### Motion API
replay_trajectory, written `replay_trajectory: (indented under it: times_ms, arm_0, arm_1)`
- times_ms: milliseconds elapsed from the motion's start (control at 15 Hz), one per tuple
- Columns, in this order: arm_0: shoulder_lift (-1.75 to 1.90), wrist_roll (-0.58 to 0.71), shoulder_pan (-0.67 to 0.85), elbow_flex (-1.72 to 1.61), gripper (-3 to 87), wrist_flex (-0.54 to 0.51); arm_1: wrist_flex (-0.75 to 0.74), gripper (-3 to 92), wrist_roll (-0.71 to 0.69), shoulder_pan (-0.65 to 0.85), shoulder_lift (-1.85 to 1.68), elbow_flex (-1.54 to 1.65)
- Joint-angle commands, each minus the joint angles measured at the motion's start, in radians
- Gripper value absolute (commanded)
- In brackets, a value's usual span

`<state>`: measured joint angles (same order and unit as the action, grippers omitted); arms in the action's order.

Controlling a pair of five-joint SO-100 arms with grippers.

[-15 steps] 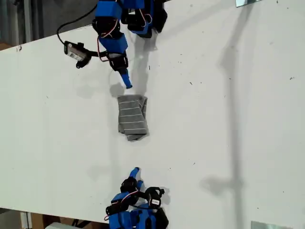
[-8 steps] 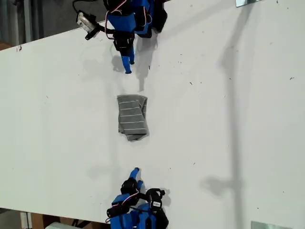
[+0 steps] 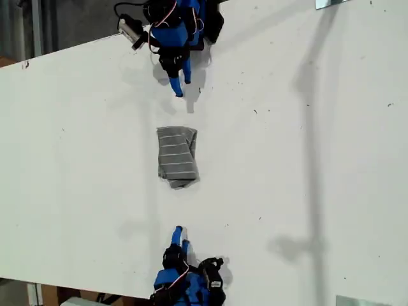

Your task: Grasp corners of a square towel and fold twice.

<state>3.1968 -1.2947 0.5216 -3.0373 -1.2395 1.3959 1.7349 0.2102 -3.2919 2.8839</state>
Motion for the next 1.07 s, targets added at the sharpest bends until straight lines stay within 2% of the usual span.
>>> replay_trajectory:
  times_ms: [0, 133, 267, 333, 400, 467, 533, 600, 667, 800, 1000]
  arm_0:
    - [0.258, -0.011, -0.044, -0.035, 24.2, -0.083]
    - [0.262, -0.018, -0.054, -0.035, 23.5, -0.084]
    - [0.265, -0.046, -0.064, -0.044, 21.8, -0.084]
    - [0.265, -0.104, -0.098, -0.066, 21.8, -0.086]
    - [0.267, -0.147, -0.161, -0.072, 18.8, -0.083]
    - [0.267, -0.156, -0.222, -0.072, 10.3, -0.081]
    - [0.267, -0.112, -0.299, -0.078, 10.1, -0.074]
    - [0.267, 0.000, -0.337, -0.078, 10.1, -0.074]
    - [0.267, 0.031, -0.354, -0.078, 10.1, -0.074]
    - [0.267, 0.075, -0.354, -0.078, 10.1, -0.074]
    - [0.267, 0.212, -0.353, -0.080, 10.1, -0.069]
  arm_1:
    - [0.014, 23.7, -0.031, 0.021, 0.002, -0.018]
    - [0.127, 23.6, -0.098, 0.086, 0.002, -0.081]
    - [0.124, 23.7, -0.121, 0.123, 0.000, -0.078]
    - [0.124, 23.7, -0.121, 0.132, 0.000, -0.078]
    - [0.124, 23.7, -0.121, 0.135, 0.000, -0.078]
    - [0.124, 23.7, -0.121, 0.137, 0.000, -0.078]
    - [0.124, 23.7, -0.121, 0.135, 0.000, -0.078]
    - [0.124, 23.7, -0.121, 0.132, 0.000, -0.078]
    - [0.124, 23.7, -0.121, 0.129, 0.000, -0.078]
    - [0.124, 23.7, -0.121, 0.123, 0.000, -0.078]
    - [0.124, 23.7, -0.121, 0.121, 0.000, -0.078]
